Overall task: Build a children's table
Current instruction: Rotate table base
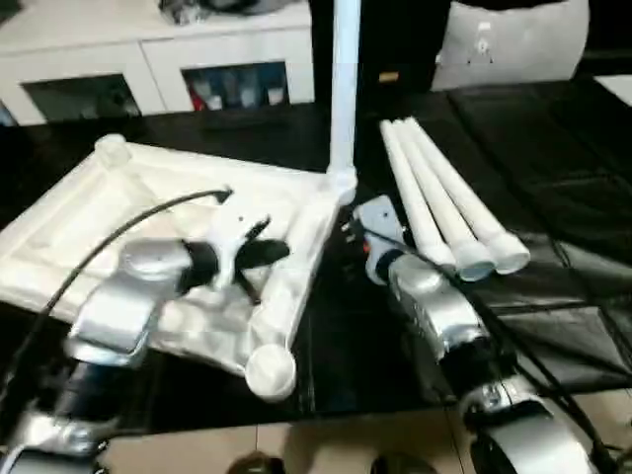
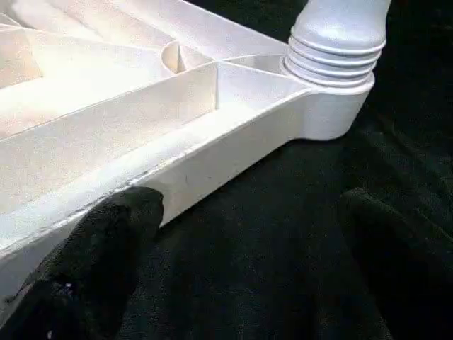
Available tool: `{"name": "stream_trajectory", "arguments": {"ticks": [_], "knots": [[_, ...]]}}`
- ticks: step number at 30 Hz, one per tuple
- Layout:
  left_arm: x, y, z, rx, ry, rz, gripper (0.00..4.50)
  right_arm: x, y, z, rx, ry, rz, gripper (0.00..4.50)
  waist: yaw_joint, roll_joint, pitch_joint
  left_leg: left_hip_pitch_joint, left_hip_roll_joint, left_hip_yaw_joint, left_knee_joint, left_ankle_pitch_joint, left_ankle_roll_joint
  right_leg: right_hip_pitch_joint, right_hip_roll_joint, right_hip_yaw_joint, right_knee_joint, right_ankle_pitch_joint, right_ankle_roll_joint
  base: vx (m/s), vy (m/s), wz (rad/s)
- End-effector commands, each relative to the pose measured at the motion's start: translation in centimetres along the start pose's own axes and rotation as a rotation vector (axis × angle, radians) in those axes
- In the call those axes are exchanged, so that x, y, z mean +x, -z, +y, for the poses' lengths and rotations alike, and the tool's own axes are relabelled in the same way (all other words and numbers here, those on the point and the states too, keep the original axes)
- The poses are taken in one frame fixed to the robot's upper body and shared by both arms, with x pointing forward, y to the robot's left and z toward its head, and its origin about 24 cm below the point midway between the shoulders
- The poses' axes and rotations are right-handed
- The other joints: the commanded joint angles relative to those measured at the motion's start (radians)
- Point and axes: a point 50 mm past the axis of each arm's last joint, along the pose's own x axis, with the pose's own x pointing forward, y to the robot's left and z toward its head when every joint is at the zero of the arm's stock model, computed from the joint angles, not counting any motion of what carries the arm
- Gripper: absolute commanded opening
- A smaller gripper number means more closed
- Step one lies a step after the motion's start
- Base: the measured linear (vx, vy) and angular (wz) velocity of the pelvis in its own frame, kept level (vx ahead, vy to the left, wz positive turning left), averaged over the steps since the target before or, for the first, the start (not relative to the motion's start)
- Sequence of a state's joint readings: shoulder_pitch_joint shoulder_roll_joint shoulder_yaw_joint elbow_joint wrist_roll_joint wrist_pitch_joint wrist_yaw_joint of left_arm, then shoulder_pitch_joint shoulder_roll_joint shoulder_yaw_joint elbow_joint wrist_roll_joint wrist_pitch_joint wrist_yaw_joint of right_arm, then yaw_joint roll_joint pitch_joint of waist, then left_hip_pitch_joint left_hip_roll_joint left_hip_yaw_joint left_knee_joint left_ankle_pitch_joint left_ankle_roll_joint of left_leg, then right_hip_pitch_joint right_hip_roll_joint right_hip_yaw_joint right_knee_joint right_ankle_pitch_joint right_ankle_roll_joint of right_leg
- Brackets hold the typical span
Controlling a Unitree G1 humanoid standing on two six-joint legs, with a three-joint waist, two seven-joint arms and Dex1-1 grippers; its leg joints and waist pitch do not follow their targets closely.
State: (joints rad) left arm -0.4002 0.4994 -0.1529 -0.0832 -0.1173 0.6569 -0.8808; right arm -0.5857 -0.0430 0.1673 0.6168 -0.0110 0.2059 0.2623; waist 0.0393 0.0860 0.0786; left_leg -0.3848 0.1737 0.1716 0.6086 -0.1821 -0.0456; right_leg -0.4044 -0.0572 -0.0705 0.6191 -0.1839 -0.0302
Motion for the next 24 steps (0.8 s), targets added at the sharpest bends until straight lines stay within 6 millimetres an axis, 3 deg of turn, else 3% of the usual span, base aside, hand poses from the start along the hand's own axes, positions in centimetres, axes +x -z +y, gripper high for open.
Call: {"name": "stream_trajectory", "arguments": {"ticks": [1,4,9,14,16,24], "knots": [[-1.6,0.1,-0.6,0.033,0.088,0.031,0.06,-0.1,-0.2,0.9,0.001,-0.039,-0.023,4.50,0.006,0.000,-0.083,0.012,0.048,-0.024,-0.066,-0.162,0.042,0.056,-0.084,0.051,-0.067,-0.205,-0.217,0.000,0.000,0.00],[-4.4,1.2,-2.1,0.064,0.289,0.154,0.06,-0.3,0.2,1.5,0.009,-0.065,-0.015,4.50,0.001,0.003,-0.079,0.017,0.047,-0.023,-0.070,-0.194,0.035,0.048,-0.081,0.053,-0.066,-0.228,-0.220,0.000,0.000,0.00],[-6.0,2.5,-2.4,0.062,0.352,0.303,0.06,-0.3,-0.1,1.8,-0.012,-0.075,-0.022,4.50,0.002,0.009,-0.068,0.023,0.047,-0.025,-0.077,-0.276,-0.003,0.043,-0.082,0.056,-0.072,-0.321,-0.198,0.000,0.000,0.00],[-5.7,3.3,-1.0,0.121,0.225,0.369,0.06,-1.5,-0.9,1.7,-0.040,-0.106,-0.050,4.50,0.000,0.003,-0.066,0.022,0.042,-0.026,-0.078,-0.286,-0.013,0.045,-0.078,0.060,-0.078,-0.361,-0.158,0.000,0.000,0.00],[-5.3,3.8,-0.6,0.138,0.181,0.398,0.06,-2.0,-1.1,1.7,-0.058,-0.122,-0.056,4.50,-0.001,0.006,-0.070,0.023,0.042,-0.026,-0.077,-0.278,-0.016,0.045,-0.078,0.060,-0.077,-0.350,-0.148,0.000,0.000,0.00],[-3.4,5.7,-0.5,0.158,0.145,0.461,0.06,-4.3,-2.0,1.3,-0.066,-0.131,-0.073,4.50,0.000,0.014,-0.074,0.022,0.042,-0.029,-0.076,-0.257,-0.016,0.048,-0.078,0.062,-0.074,-0.290,-0.157,0.000,0.000,0.00]]}}
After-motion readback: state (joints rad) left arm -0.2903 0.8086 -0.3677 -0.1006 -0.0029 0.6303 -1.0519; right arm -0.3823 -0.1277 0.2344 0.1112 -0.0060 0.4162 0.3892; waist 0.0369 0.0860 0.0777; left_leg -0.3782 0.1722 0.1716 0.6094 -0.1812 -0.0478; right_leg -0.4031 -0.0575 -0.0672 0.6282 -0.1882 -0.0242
